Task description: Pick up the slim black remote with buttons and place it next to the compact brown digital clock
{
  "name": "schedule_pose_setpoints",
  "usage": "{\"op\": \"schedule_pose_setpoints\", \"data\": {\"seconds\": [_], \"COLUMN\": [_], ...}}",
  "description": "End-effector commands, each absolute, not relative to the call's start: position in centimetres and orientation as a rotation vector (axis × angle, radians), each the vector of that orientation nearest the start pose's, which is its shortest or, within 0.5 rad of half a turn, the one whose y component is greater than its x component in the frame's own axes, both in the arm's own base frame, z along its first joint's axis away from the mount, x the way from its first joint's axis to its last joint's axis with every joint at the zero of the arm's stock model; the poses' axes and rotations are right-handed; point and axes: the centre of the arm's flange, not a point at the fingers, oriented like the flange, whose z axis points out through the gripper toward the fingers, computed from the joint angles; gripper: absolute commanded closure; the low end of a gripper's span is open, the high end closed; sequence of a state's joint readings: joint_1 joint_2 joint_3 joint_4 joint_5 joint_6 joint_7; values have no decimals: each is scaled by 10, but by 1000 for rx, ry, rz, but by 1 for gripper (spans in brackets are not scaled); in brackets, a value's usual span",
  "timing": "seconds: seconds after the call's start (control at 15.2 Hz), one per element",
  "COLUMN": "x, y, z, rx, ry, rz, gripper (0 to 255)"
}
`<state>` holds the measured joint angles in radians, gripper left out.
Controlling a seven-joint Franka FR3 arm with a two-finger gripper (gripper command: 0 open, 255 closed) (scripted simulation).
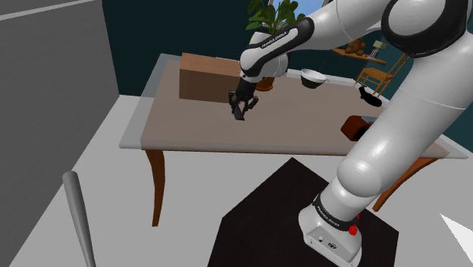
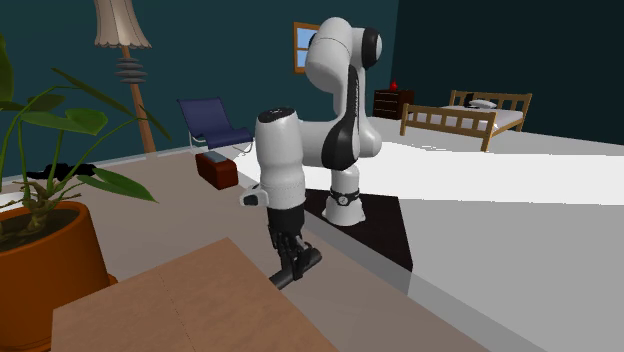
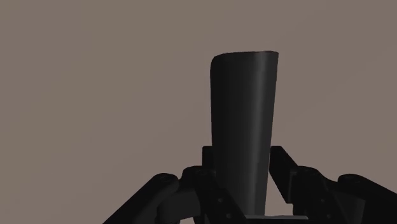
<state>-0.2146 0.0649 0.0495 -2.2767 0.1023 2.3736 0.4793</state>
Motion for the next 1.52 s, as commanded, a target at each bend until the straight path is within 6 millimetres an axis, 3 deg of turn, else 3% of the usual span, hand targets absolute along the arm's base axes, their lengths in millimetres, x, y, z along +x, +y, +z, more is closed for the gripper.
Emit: {"op": "schedule_pose_setpoints", "data": {"seconds": [0.0, 1.45], "x": [520, 520], "y": [-85, -85], "z": [341, 457], "rx": [-2867, -2867], "ry": [1074, 1074], "rz": [-30, -30], "gripper": [255, 255]}}
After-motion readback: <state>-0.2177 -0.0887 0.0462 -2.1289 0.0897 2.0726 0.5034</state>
